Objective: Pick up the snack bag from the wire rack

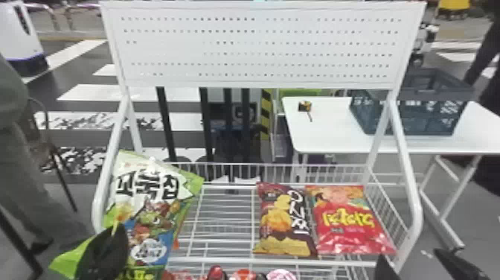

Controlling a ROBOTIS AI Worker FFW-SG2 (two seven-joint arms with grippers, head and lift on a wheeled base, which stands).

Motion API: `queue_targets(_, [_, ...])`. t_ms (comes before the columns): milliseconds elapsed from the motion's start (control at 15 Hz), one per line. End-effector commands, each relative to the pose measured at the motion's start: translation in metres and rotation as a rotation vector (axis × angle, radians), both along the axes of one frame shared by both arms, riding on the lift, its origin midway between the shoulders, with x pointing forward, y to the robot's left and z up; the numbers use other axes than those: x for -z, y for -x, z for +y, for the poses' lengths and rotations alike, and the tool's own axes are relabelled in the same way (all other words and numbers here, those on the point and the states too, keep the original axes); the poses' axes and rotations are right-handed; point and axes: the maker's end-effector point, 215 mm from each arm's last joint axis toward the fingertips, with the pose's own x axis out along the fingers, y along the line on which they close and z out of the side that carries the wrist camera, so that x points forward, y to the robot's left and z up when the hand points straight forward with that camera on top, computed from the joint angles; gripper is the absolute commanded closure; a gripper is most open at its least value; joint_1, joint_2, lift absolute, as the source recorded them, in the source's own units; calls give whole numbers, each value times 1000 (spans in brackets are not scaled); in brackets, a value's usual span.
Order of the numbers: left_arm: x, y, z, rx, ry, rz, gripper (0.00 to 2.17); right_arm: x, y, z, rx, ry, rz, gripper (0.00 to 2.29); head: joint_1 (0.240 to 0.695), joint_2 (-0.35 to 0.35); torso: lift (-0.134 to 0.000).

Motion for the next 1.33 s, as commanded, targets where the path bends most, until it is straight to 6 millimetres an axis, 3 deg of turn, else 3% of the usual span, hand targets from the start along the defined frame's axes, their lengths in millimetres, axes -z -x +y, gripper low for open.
queue_targets(0, [-1,1,1,-1,-1,0,1605,1,1,-1,1,-2,3,97,499,0,0])
queue_targets(467, [-2,4,3,-10,-11,0,1605,0,5,0,0,-7,3,97,499,0,0])
queue_targets(667, [-3,4,2,-7,-9,-2,1605,10,0,-2,3,-11,6,97,499,0,0])
queue_targets(933, [-1,3,-3,6,-3,1,1605,67,-66,8,-5,-39,10,97,499,0,0])
queue_targets(1067, [0,2,-3,4,-5,4,1605,81,-101,20,-24,-30,22,97,499,0,0])
queue_targets(1267, [5,0,-1,-1,-5,13,1605,109,-150,21,-27,-9,92,97,499,0,0])
